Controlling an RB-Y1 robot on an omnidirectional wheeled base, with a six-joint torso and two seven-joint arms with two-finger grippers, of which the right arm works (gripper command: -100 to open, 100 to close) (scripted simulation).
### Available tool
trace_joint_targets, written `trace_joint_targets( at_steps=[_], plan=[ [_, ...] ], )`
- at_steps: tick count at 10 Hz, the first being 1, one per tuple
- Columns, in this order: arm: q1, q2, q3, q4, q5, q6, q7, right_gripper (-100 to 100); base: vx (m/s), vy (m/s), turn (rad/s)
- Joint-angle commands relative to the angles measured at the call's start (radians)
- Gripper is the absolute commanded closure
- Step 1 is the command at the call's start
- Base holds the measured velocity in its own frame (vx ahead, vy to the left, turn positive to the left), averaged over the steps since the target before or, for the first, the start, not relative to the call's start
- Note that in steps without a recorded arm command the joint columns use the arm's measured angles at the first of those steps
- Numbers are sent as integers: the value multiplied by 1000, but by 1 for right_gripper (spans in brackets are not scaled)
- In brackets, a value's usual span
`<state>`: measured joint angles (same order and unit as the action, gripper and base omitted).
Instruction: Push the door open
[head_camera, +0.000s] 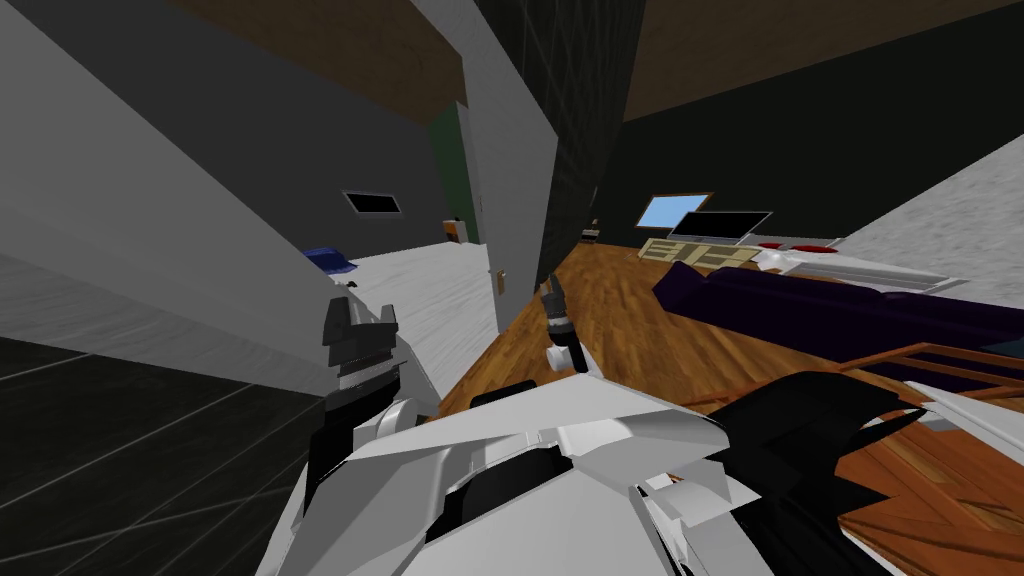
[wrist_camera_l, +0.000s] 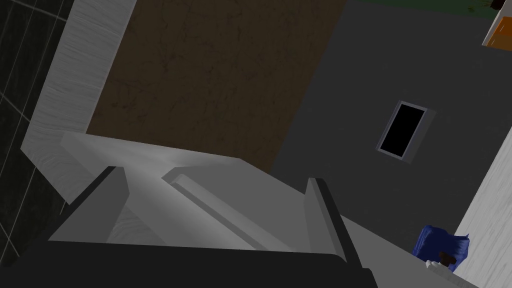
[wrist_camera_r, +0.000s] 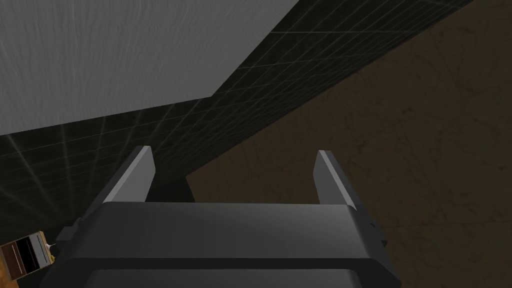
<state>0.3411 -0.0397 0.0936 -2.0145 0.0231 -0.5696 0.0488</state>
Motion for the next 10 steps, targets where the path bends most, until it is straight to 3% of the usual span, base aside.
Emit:
trace_joint_targets(
  at_steps=[1, 2, 3, 4, 5, 6, 7, 9, 10],
  plan=[
    [-27, -7, 4, 49, 9, 2, -22, -100, 42, -57, 41],
    [-53, -12, 9, 78, 18, 2, -40, -100, 58, -71, 79],
    [-53, -12, 9, 92, 18, 2, -40, -100, 42, -54, 31],
    [-81, -17, 14, 126, 27, 2, -59, -100, 41, -56, 36],
    [-81, -17, 14, 137, 27, 2, -59, -100, 33, -51, 35],
    [-110, -22, 19, 173, 37, 2, -79, -100, 45, -53, 56],
    [-110, -22, 19, 184, 37, 2, -79, -100, 36, -44, 32],
    [-169, -31, 29, 259, 56, 1, -119, -100, 58, -85, 65],
    [-169, -31, 29, 281, 56, 1, -119, -100, 53, -65, 44]
  ],
)
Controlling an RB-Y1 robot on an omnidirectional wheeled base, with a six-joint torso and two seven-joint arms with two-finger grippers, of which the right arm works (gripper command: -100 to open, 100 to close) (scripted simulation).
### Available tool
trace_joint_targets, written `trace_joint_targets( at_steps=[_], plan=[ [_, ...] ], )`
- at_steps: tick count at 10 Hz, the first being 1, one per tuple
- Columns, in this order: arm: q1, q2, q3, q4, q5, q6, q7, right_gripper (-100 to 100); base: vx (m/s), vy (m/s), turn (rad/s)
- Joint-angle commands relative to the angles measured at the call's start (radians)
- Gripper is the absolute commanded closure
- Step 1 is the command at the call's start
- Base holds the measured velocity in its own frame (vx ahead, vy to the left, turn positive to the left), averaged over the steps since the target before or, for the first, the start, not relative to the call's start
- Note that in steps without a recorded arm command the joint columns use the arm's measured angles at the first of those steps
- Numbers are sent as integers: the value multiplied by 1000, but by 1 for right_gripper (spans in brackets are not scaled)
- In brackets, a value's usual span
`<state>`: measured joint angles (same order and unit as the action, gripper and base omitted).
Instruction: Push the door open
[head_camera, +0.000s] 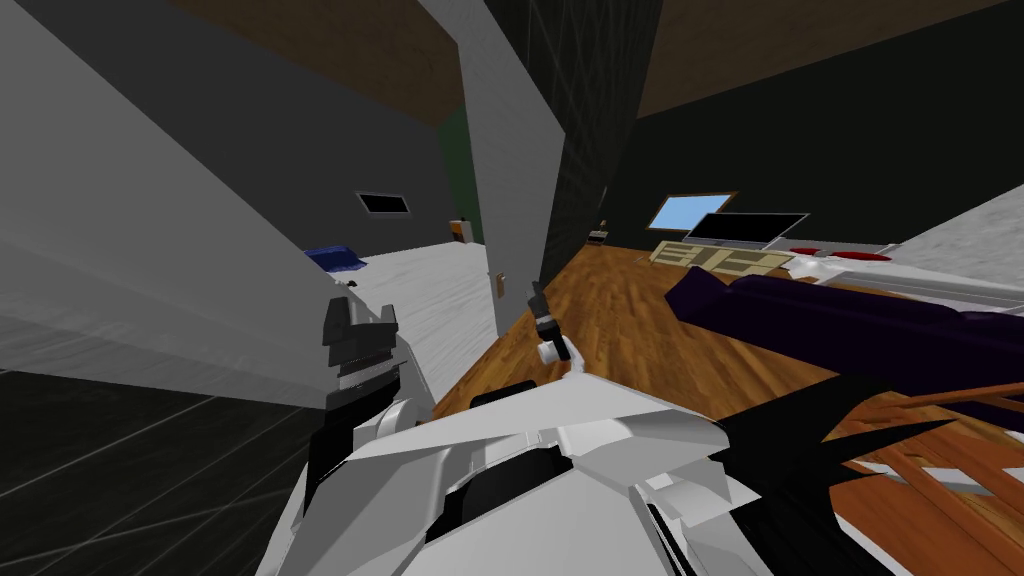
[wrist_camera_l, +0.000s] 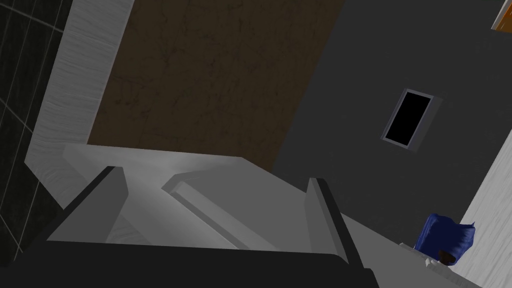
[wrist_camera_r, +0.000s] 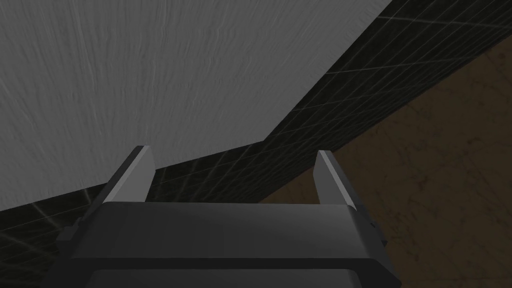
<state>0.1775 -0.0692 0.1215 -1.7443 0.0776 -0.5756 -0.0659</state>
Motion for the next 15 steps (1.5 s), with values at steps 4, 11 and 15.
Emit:
trace_joint_targets(
  at_steps=[4, 11, 15],
  plan=[
    [-98, -15, 17, 153, 32, 7, -68, -100, 52, -69, 57],
    [-224, -31, 38, 360, 74, 6, -155, -100, 43, -64, 50],
    [-317, -41, 54, 504, 105, 6, -218, -100, 64, -91, 67]
  ],
)
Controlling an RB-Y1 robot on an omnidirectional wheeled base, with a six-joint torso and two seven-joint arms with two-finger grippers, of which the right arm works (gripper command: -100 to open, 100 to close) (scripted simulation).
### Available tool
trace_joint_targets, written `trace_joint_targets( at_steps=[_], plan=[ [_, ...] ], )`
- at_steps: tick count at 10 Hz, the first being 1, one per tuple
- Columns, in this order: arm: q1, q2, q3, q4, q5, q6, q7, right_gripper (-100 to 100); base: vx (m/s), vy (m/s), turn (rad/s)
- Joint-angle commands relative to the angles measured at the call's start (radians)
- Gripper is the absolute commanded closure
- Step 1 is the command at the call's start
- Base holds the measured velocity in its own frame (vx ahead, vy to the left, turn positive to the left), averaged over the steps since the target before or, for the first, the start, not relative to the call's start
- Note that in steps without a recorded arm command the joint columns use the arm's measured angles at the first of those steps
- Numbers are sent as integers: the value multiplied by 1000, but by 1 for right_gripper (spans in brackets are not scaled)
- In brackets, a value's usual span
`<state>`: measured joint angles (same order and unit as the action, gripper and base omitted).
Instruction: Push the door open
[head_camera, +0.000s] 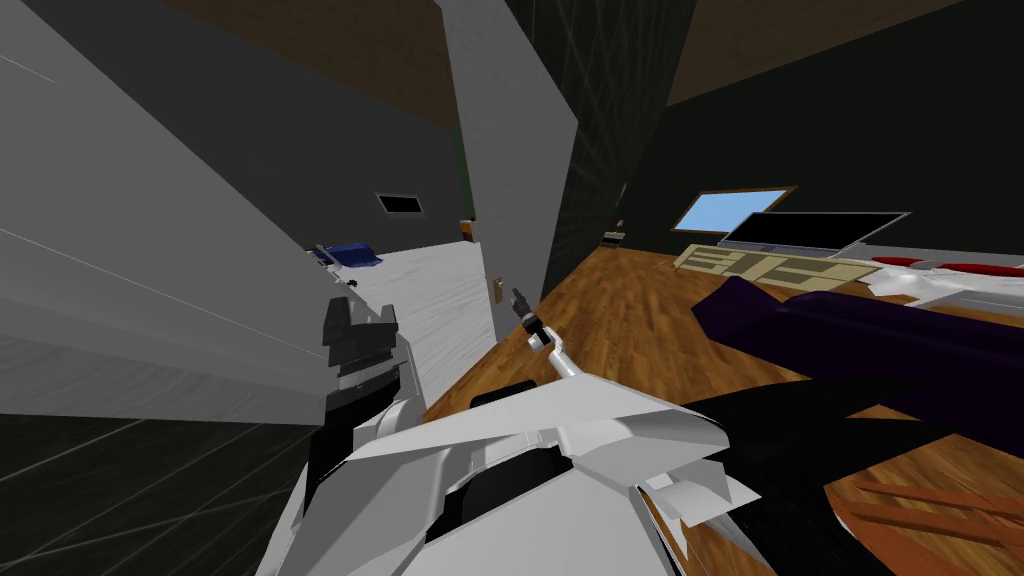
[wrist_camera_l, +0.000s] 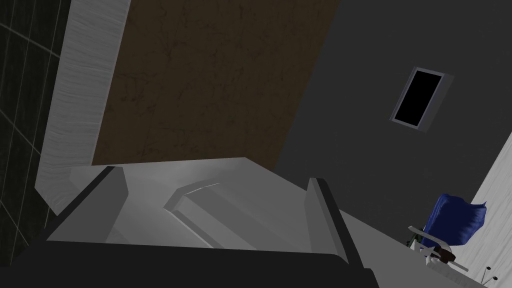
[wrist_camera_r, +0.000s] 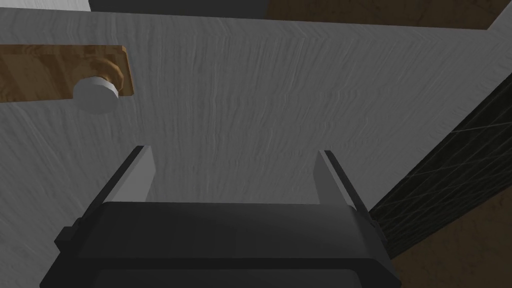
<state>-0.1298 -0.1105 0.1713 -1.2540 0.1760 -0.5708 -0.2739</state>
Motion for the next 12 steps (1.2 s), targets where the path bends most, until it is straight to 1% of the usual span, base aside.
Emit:
trace_joint_targets(
  at_steps=[1, 2, 3, 4, 5, 6, 7, 8, 9, 11, 12],
  plan=[
    [-9, 0, 5, 30, 6, 1, -10, -100, 37, -48, 30],
    [-40, -3, 10, 65, 16, 1, -31, -100, 39, -49, 47],
    [-40, -3, 10, 79, 16, 1, -31, -100, 33, -39, 38],
    [-69, -6, 15, 104, 26, 1, -51, -100, 31, -52, 54],
    [-69, -6, 15, 127, 26, 1, -51, -100, 24, -55, 34],
    [-97, -9, 20, 165, 35, 1, -71, -100, 29, -59, 46],
    [-97, -9, 20, 174, 35, 1, -71, -100, 28, -51, 35],
    [-125, -12, 24, 212, 45, 1, -90, -100, 38, -65, 56],
    [-125, -12, 24, 220, 45, 1, -90, -100, 35, -64, 26],
    [-178, -17, 33, 302, 62, 0, -126, -100, 43, -76, 66],
    [-202, -20, 38, 335, 70, 0, -143, -100, 47, -114, 78]
  ],
)
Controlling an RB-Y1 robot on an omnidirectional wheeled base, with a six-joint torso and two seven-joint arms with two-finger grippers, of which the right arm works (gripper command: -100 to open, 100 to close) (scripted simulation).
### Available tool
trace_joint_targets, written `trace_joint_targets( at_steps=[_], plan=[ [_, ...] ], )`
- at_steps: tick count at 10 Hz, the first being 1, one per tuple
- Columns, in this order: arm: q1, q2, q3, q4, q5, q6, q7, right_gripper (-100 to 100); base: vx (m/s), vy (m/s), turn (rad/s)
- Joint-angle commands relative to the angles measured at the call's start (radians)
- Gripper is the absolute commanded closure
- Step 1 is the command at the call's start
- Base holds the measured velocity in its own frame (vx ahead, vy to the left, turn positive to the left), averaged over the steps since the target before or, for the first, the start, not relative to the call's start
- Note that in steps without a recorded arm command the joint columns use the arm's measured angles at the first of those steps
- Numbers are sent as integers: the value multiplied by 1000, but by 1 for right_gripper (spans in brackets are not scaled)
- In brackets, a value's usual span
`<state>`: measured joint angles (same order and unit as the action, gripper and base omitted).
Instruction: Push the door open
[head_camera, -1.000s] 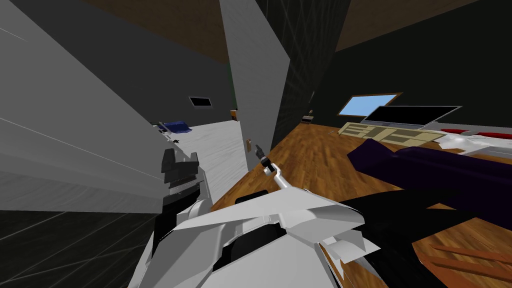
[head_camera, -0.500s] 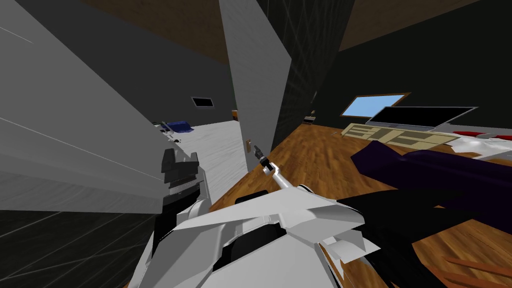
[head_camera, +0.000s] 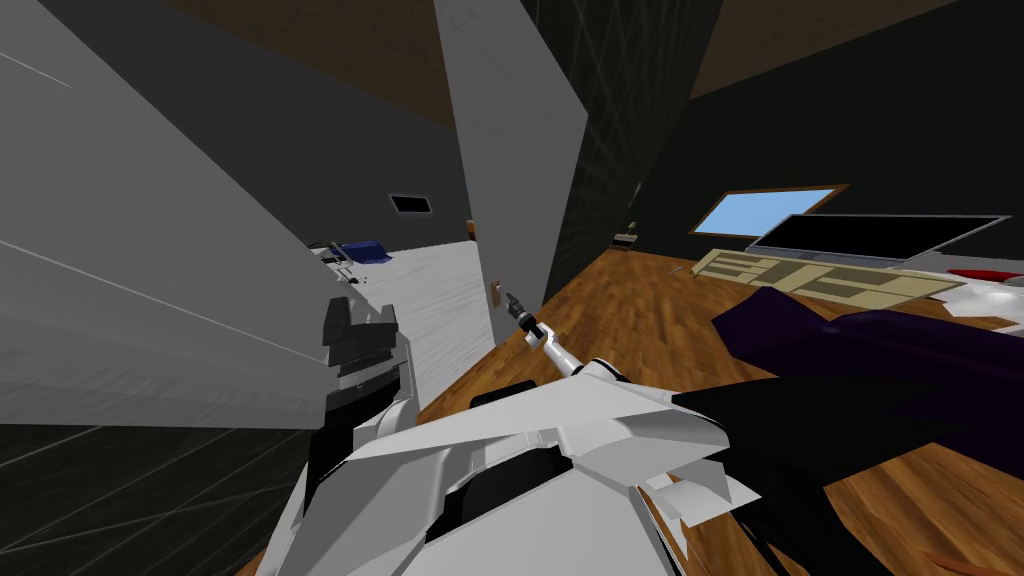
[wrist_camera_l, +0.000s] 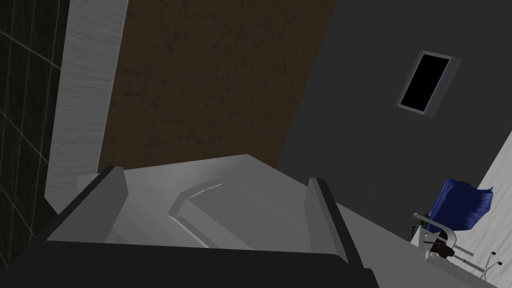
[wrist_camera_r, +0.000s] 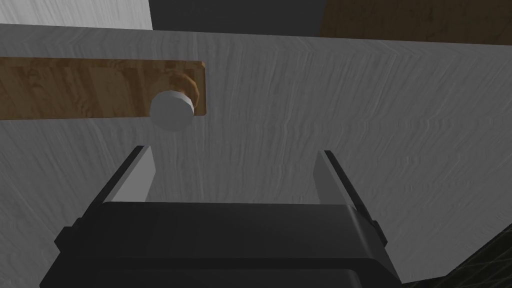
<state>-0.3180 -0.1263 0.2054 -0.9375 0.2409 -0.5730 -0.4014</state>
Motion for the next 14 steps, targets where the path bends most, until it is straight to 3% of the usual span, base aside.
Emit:
trace_joint_targets(
  at_steps=[1, 6, 10, 14],
  plan=[
    [-14, -4, 3, 29, 5, 2, -15, -100, 34, -80, 16],
    [-115, -13, 21, 194, 39, 2, -84, -100, 37, -77, 51],
    [-169, -18, 30, 282, 56, 2, -121, -100, 29, -73, 39],
    [-172, -13, 23, 289, 53, 4, -113, -100, 79, 12, 25]
  ],
)
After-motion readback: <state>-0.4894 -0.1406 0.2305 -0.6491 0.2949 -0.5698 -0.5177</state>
